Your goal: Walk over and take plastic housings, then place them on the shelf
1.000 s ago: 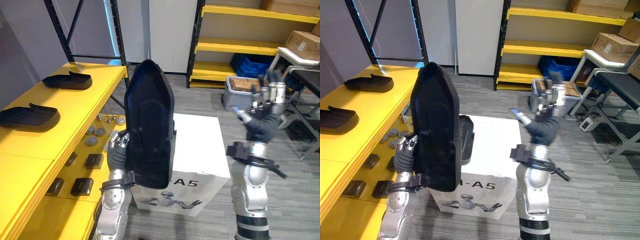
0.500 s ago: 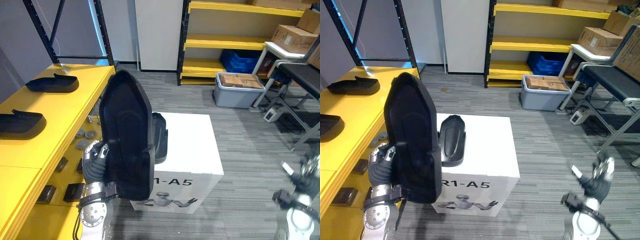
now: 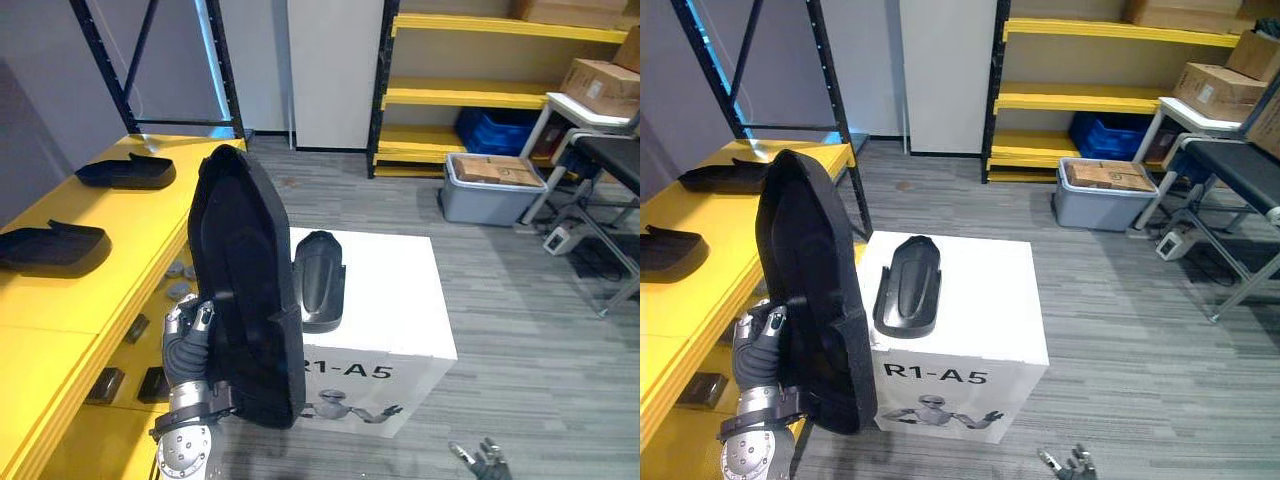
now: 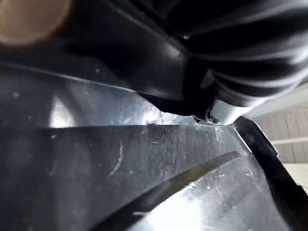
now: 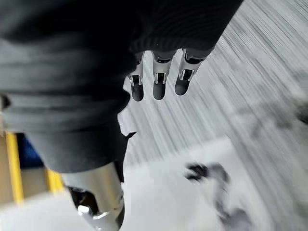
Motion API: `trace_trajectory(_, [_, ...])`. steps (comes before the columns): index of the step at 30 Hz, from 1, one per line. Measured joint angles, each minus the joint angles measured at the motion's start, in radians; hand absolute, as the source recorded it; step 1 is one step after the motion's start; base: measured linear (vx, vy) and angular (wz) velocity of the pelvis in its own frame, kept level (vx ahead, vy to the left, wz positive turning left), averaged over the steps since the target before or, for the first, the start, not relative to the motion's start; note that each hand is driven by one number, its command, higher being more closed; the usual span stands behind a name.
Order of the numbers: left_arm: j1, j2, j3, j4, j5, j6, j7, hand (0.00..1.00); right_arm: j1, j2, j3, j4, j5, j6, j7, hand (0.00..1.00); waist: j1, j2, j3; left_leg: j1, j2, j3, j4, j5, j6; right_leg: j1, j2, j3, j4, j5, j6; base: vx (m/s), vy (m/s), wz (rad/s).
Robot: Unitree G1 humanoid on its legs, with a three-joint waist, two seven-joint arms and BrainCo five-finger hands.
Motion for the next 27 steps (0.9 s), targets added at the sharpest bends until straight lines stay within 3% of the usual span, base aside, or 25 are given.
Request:
trace_trajectory(3, [0.003,-0.004,-0.029,-0.027,0.001,0.0,-0.004,1.0,-0.013,0.009,0.05,0.051,0.0,0.008,0.006,0.0,0.019,-0.011,0.023,-0.017,-0.024,-0.089,0.001,0.009,0.008,0.031,-0.019,-0.094,0.031,-0.026,0.002,0.02,-0.019,0.9])
trace_trajectory(7, [-0.004,-0.017,-0.033,-0.078,0.0,0.0,0.0,1.0,-0.052,0.009,0.086,0.054,0.0,0.008,0.001,0.0,0.04,-0.014,0.058,-0.117,-0.065,-0.202,0.035,0.028,0.018,0.032,-0.057,-0.299,0.087,-0.064,0.02,0.03,0.009,1.49])
trace_trajectory(9, [-0.008,-0.025,-0.035,-0.088,-0.009,0.0,0.003,1.0,-0.073,0.002,0.084,0.053,0.0,0.006,-0.008,0.0,0.046,-0.01,0.072,-0.183,-0.06,-0.109,0.088,-0.004,0.06,0.038,-0.08,-0.41,0.107,-0.066,0.024,0.06,0.069,1.71])
trace_trajectory(11, [-0.01,-0.025,-0.046,-0.086,-0.036,0.0,0.011,1.0,-0.092,-0.015,0.088,0.054,-0.001,0.006,-0.015,0.0,0.043,-0.007,0.094,-0.212,0.005,0.18,0.179,-0.043,0.113,0.076,-0.114,-0.534,0.149,-0.07,0.028,0.15,0.115,1.71])
trace_trajectory(14, [-0.02,-0.021,-0.078,-0.082,-0.045,-0.003,0.018,1.0,-0.101,-0.034,0.11,0.063,-0.003,0.006,-0.018,0.0,0.045,-0.011,0.092,-0.195,0.02,0.39,0.206,-0.081,0.137,0.1,-0.174,-0.634,0.229,-0.069,0.027,0.23,0.154,1.24])
trace_trajectory(16, [-0.043,-0.01,-0.094,-0.064,-0.057,-0.01,0.018,1.0,-0.133,-0.031,0.119,0.079,-0.003,0.007,-0.021,0.0,0.045,-0.012,0.093,-0.203,-0.007,0.405,0.206,-0.097,0.148,0.104,-0.198,-0.654,0.234,-0.058,0.016,0.21,0.204,0.69])
trace_trajectory(19, [-0.101,0.008,-0.128,0.014,-0.057,-0.005,0.005,1.0,-0.16,-0.024,0.119,0.12,-0.013,0.012,-0.021,0.0,0.038,-0.015,0.095,-0.206,-0.065,0.342,0.212,-0.123,0.167,0.138,-0.234,-0.677,0.247,-0.018,0.024,0.16,0.199,0.63])
trace_trajectory(20, [-0.096,0.008,-0.14,0.021,-0.057,-0.003,-0.001,1.0,-0.163,-0.025,0.116,0.127,-0.021,0.026,-0.021,0.0,0.039,-0.015,0.096,-0.195,-0.078,0.328,0.22,-0.136,0.17,0.133,-0.269,-0.675,0.321,0.0,0.014,0.15,0.17,0.54])
trace_trajectory(22, [-0.095,0.017,-0.164,0.022,-0.057,-0.002,-0.006,1.0,-0.157,-0.026,0.116,0.126,-0.036,0.033,-0.022,0.0,0.032,-0.017,0.099,-0.159,-0.099,0.281,0.221,-0.156,0.173,0.111,-0.338,-0.631,0.498,0.065,-0.063,0.16,0.175,0.67])
trace_trajectory(23, [-0.098,0.026,-0.188,0.021,-0.058,-0.002,-0.004,1.0,-0.147,-0.028,0.12,0.126,-0.042,0.037,-0.022,0.0,0.015,-0.01,0.104,-0.131,-0.105,0.235,0.221,-0.173,0.178,0.058,-0.365,-0.511,0.645,0.148,-0.168,0.17,0.148,0.87])
trace_trajectory(24, [-0.106,0.043,-0.2,0.022,-0.059,-0.003,-0.002,1.0,-0.142,-0.026,0.122,0.125,-0.044,0.039,-0.021,0.0,0.005,-0.004,0.109,-0.119,-0.105,0.198,0.223,-0.183,0.175,-0.017,-0.346,-0.368,0.756,0.088,-0.121,0.18,0.121,1.02])
trace_trajectory(25, [-0.117,0.05,-0.209,0.024,-0.062,-0.003,0.0,1.0,-0.142,-0.025,0.123,0.121,-0.046,0.039,-0.02,0.0,0.002,-0.008,0.114,-0.098,-0.105,0.168,0.216,-0.187,0.174,-0.092,-0.295,-0.233,0.838,0.005,-0.072,0.2,0.065,1.01])
trace_trajectory(26, [-0.133,0.05,-0.222,0.036,-0.062,-0.004,0.003,1.0,-0.141,-0.026,0.124,0.118,-0.046,0.04,-0.018,0.0,0.001,-0.001,0.12,-0.071,-0.107,0.135,0.204,-0.19,0.169,-0.17,-0.223,-0.107,0.872,-0.066,-0.048,0.18,0.027,0.87])
trace_trajectory(27, [-0.137,0.049,-0.225,0.041,-0.062,-0.004,0.006,1.0,-0.137,-0.027,0.123,0.117,-0.046,0.04,-0.019,0.0,-0.001,-0.003,0.118,-0.061,-0.111,0.115,0.202,-0.192,0.165,-0.203,-0.192,-0.059,0.87,-0.099,-0.032,0.26,0.013,0.96])
